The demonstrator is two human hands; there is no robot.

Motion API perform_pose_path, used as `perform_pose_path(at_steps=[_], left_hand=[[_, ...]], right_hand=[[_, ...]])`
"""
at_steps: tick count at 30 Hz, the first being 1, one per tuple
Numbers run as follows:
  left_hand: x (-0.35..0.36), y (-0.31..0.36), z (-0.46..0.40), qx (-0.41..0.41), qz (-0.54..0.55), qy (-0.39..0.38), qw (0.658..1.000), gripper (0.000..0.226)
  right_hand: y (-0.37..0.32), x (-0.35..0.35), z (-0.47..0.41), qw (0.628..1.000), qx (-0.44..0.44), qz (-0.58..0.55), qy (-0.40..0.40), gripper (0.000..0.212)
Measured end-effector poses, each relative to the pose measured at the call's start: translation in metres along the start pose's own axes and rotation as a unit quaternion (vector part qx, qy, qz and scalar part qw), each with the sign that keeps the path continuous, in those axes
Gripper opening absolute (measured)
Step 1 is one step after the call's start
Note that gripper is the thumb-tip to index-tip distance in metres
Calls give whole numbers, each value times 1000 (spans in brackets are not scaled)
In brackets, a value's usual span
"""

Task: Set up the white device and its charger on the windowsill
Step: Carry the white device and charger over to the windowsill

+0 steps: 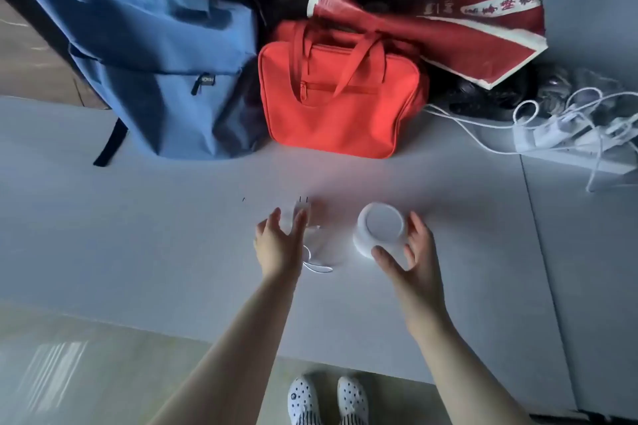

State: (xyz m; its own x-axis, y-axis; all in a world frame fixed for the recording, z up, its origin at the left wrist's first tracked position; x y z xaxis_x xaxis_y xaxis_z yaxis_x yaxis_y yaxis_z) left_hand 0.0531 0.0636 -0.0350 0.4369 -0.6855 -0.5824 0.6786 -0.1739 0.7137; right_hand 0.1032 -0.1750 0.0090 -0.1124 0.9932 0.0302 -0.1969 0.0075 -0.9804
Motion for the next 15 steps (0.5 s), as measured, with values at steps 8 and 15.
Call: perform_pose_path(at_steps=[8,15], left_hand=[[3,10,-15,-9,-114,102,988,54],[9,7,-18,1,-147,136,980,39]], right_hand=[[24,4,-21,999,-16,23,26,98],[23,7,-31,997,-57,42,35,94]])
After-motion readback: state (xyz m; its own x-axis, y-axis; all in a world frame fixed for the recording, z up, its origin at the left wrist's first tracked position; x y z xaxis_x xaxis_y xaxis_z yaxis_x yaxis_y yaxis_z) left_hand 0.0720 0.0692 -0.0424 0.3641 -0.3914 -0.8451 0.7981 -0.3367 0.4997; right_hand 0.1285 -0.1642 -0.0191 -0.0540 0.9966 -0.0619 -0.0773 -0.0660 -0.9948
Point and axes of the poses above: each hand's wrist, its own z-axis away from the middle knuckle, its own x-axis out of the palm, y = z × x, the point moved 9 cm from there along -z, towards the middle knuckle, and after that the axes turned 9 degrees about -z, right-handed, at the moved point
